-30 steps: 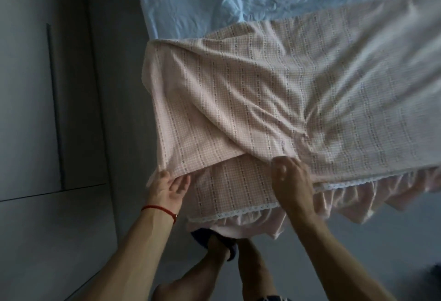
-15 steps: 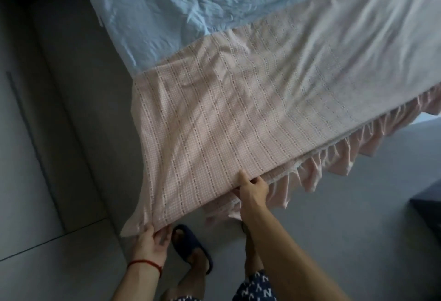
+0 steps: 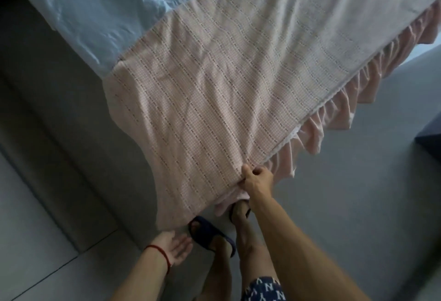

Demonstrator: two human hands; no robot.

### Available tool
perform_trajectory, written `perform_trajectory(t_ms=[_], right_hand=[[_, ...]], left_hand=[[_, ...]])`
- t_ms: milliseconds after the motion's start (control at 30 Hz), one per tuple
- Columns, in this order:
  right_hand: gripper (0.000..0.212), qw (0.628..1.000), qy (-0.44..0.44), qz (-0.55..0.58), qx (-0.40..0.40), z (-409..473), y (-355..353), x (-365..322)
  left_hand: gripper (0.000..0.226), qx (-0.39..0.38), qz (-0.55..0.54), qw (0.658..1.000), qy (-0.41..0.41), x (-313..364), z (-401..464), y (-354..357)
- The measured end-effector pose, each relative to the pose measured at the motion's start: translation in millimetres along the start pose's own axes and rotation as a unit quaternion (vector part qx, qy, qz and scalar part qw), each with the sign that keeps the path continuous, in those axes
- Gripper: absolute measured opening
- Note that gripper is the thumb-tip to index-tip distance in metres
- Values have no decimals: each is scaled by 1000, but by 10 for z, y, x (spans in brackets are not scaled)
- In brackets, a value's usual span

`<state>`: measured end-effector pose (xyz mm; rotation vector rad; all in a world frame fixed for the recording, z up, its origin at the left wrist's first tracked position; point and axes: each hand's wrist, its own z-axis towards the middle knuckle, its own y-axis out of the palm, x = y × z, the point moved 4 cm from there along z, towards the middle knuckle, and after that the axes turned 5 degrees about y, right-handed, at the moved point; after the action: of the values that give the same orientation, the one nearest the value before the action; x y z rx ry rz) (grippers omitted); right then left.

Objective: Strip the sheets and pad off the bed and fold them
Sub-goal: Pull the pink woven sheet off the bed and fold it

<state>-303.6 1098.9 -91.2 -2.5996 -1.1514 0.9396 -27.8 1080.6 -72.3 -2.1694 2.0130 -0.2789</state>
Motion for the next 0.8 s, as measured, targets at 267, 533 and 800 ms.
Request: perform_trajectory(t_ms=[267, 533, 800], right_hand=[[20, 998, 65, -20, 5, -2, -48, 57], [24, 992, 124, -5, 20, -1, 23, 50], [25, 987, 74, 21, 139, -282, 285, 28]], left_hand=[[8, 91, 252, 939, 214, 1040, -326, -78], [17, 137, 469, 794, 362, 2341, -646, 362], [46, 117, 589, 603, 525, 4047, -849, 1341]])
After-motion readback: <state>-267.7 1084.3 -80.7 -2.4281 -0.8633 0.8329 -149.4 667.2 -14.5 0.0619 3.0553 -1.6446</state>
